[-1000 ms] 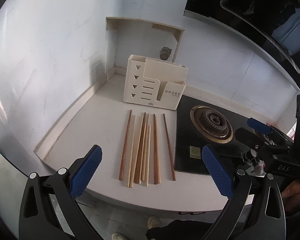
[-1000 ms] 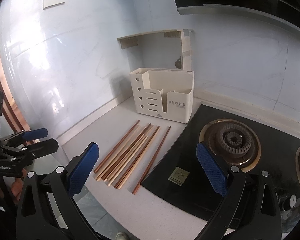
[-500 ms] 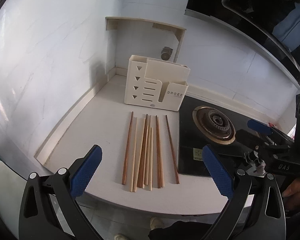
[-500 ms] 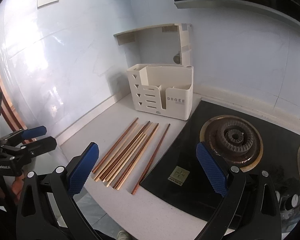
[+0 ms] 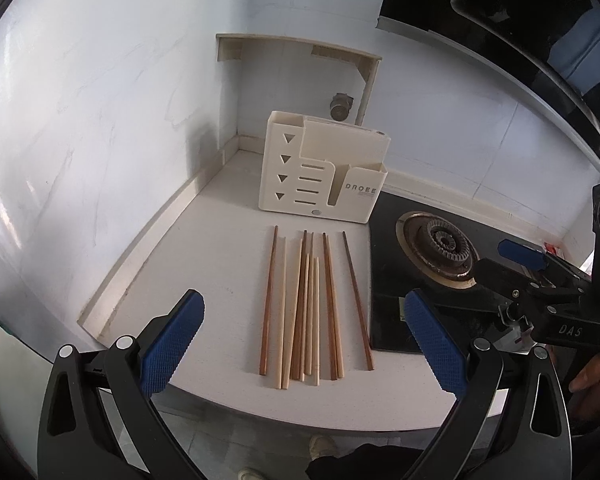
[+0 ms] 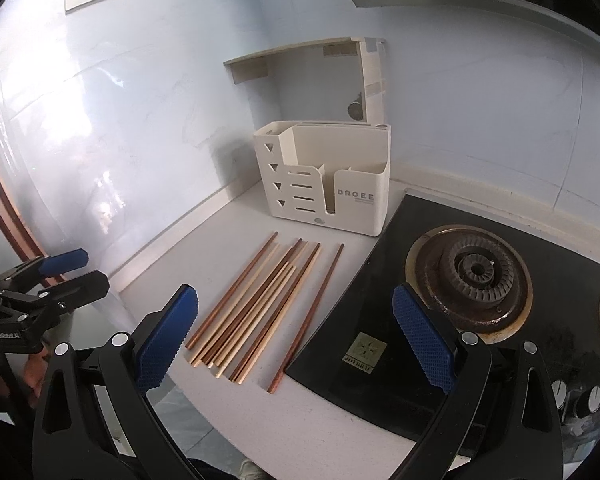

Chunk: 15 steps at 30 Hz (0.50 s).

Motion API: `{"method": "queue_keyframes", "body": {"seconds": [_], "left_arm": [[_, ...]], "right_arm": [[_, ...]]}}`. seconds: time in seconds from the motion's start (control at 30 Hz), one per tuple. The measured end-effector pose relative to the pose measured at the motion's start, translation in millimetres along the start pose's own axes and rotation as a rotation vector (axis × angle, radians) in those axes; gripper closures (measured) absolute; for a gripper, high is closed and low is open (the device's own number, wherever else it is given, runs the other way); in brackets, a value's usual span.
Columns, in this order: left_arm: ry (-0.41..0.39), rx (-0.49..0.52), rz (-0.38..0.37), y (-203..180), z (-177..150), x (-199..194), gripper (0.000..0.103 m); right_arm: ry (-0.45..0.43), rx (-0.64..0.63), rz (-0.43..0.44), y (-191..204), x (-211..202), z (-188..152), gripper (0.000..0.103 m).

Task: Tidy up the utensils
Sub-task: 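Move both tools toward the row of chopsticks on the counter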

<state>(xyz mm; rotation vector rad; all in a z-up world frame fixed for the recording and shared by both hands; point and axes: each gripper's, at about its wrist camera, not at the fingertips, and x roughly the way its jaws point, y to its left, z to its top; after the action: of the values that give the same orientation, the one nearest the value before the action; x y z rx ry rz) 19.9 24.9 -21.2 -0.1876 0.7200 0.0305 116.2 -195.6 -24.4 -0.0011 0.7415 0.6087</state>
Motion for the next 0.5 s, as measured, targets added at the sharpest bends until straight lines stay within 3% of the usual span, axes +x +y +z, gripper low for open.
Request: {"method": "queue_keyframes", "body": {"seconds": [0.5], "left_arm": [[0.092, -0.001, 0.032, 6.0, 10.9, 24.0, 0.006]], "right_arm": [[0.079, -0.004, -0.003, -9.6, 18.1, 9.8, 0.004]]}}
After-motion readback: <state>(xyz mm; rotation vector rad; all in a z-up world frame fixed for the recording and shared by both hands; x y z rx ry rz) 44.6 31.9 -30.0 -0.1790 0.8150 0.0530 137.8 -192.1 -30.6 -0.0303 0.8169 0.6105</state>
